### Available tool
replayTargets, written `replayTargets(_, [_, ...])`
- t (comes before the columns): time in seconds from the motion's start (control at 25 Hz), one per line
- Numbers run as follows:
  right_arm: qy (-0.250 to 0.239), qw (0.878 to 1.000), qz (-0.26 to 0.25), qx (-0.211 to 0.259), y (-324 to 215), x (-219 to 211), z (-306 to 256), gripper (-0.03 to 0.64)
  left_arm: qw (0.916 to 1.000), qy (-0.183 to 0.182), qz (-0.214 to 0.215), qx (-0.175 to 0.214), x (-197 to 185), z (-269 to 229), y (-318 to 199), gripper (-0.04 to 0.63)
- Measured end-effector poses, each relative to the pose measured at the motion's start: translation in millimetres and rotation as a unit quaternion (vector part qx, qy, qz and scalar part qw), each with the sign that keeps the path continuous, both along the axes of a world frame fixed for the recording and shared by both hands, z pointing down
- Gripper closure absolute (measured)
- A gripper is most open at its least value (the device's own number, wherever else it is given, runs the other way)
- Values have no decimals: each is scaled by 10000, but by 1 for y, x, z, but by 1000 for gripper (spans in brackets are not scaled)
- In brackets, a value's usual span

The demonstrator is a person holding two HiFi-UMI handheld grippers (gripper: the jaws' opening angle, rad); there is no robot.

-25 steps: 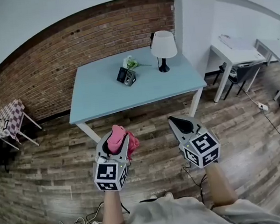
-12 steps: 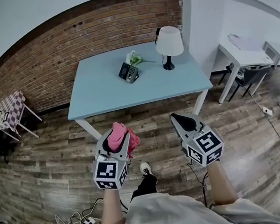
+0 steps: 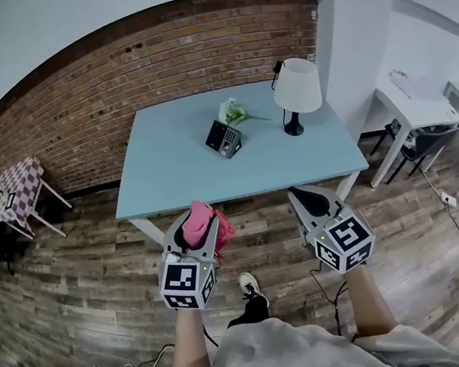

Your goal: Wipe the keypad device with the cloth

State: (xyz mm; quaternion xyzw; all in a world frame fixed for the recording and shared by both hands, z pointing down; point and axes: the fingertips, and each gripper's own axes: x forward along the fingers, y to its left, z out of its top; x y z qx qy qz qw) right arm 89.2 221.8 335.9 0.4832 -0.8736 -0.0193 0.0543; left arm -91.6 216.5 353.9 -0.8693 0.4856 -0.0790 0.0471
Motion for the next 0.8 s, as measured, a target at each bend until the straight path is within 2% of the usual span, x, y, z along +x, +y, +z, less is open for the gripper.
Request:
replayTargets(0.4, [160,9986,140,-476,-134,-10,14,603,9999,-48,62,-94,-9,-3,-130,396])
replayTargets(0.8, [180,9967,176,-771,-247,-20,31,603,9993,11,8,-376,-26,21,-236,396])
